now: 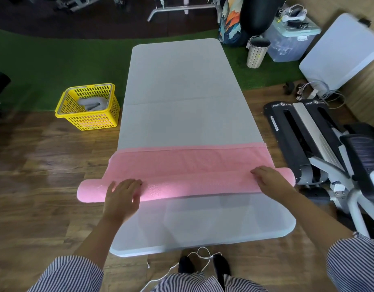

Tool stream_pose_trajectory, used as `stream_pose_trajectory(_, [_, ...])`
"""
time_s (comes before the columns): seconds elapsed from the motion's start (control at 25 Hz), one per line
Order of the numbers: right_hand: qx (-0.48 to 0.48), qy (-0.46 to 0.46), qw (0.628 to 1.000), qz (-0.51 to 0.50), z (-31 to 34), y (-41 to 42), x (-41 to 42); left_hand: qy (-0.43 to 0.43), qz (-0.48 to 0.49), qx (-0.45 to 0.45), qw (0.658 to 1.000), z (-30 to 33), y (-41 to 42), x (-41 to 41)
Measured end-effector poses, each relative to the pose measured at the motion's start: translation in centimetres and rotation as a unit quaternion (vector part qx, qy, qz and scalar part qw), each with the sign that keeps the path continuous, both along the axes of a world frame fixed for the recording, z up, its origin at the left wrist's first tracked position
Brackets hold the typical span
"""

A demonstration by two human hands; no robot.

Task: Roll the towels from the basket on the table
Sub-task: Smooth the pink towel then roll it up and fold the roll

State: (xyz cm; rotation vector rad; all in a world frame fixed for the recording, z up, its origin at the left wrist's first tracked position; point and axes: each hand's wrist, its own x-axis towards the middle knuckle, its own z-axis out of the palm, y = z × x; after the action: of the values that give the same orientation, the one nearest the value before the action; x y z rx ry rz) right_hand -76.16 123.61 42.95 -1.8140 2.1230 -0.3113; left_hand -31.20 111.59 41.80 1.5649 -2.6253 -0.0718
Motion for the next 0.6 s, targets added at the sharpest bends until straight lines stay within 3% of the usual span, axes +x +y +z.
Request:
stream_pose_trajectory(0.16, [0.077, 0.004, 0.997, 0.018, -0.4, 1.3, 0.4, -0.027, 0.001, 0.046, 0.999, -0.7, 0.1, -0.5])
stream_pose_trajectory(0.36, [0.110, 0.036, 0.993, 0.004, 0.2, 0.7, -0.1, -0.034, -0.019, 0.037, 0.999, -0.2, 0.3, -0.8])
stream_pose_trajectory(0.52, [0.204, 0.013, 0.979, 0.018, 1.1, -0.3, -0.7, -0.066, -0.027, 0.114, 0.991, 0.7, -0.5, -0.3])
stream_pose_trajectory(0.6, [0.183, 0.030, 0.982, 0.025, 1.4, -1.0, -0.8, -0.043, -0.011, 0.088, 0.995, 0.9, -0.8, -0.6])
